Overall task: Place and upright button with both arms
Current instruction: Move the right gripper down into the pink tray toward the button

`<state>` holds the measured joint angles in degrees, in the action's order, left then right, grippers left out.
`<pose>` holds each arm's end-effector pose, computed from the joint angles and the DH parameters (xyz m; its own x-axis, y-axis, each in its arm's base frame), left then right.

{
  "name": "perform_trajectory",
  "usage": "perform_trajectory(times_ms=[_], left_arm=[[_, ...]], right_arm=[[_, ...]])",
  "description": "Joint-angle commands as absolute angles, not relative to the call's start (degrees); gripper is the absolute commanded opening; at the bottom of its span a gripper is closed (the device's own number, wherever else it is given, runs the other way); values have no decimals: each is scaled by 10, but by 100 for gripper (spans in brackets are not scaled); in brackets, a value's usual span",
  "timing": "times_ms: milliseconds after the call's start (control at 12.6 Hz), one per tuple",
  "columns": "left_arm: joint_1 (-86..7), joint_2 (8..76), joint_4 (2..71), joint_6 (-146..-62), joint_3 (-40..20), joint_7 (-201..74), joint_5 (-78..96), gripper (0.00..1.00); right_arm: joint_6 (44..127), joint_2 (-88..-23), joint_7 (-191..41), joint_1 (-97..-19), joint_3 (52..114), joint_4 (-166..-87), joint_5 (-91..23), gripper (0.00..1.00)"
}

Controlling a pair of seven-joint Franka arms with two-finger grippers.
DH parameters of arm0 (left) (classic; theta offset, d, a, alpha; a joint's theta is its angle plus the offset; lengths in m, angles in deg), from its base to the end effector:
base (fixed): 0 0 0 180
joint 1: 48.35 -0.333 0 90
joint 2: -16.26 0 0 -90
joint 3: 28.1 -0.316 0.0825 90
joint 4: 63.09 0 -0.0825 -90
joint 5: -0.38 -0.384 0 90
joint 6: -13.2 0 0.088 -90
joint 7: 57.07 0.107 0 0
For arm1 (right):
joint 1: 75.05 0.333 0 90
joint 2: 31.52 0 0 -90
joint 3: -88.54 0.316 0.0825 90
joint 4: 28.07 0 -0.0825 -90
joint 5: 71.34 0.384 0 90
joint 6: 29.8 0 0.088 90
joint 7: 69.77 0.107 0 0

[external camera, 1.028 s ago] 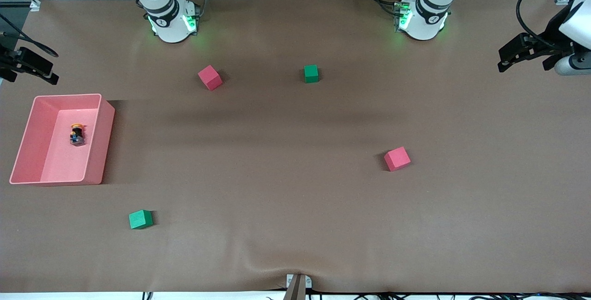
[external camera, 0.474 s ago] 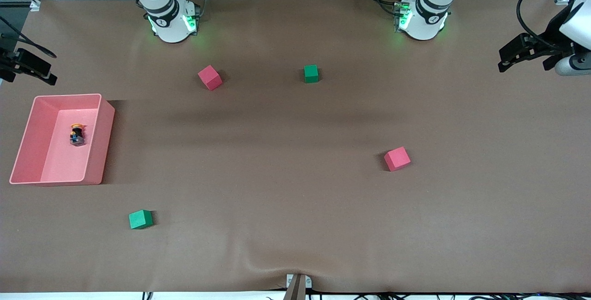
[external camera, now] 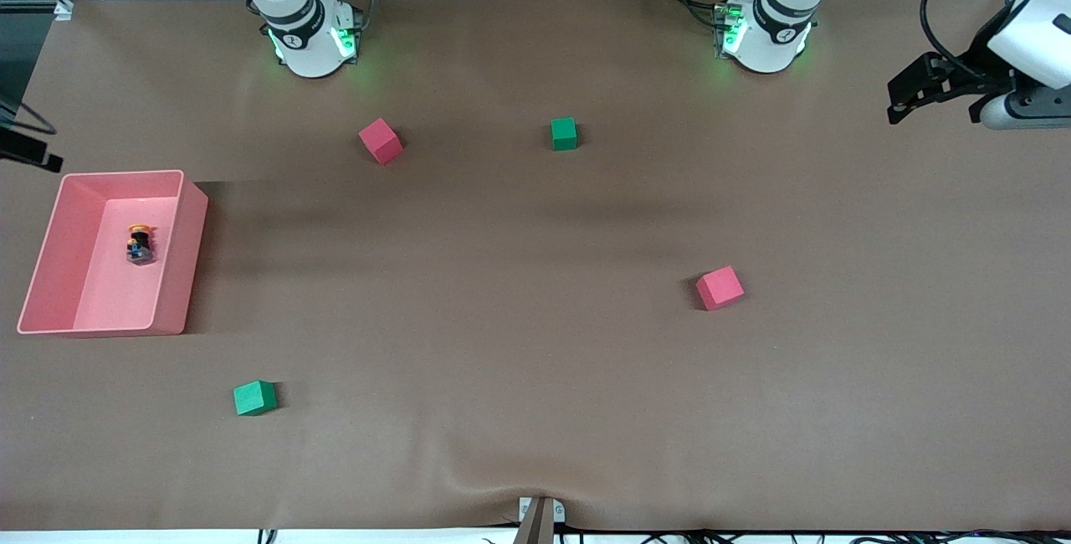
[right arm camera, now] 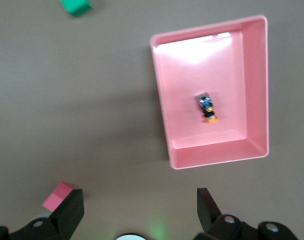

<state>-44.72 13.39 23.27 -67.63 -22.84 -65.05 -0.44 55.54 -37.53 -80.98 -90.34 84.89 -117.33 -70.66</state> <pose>0.5155 -0.0804 0.6672 0.9990 -0.0131 -0.0435 -0.0143 -0.9996 -0.0251 0.5432 -0.1831 0.5650 0.9772 -0.1296 -0.1679 -0.1379 -0.9897 -0.0385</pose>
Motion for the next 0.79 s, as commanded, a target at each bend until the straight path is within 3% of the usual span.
perform_trajectory(times_ms=[0, 316, 712], left_arm=[[-447, 118, 251, -675, -212, -658, -10, 100], [-448, 120, 252, -685, -210, -658, -10, 100], [-448, 123, 252, -693, -210, -657, -7, 100]], right_arm=[[588, -444, -838, -943, 857, -1168, -700, 100], [712, -559, -975, -990, 856, -1186, -705, 100], [856, -628, -1064, -1028, 858, -1233, -729, 100]])
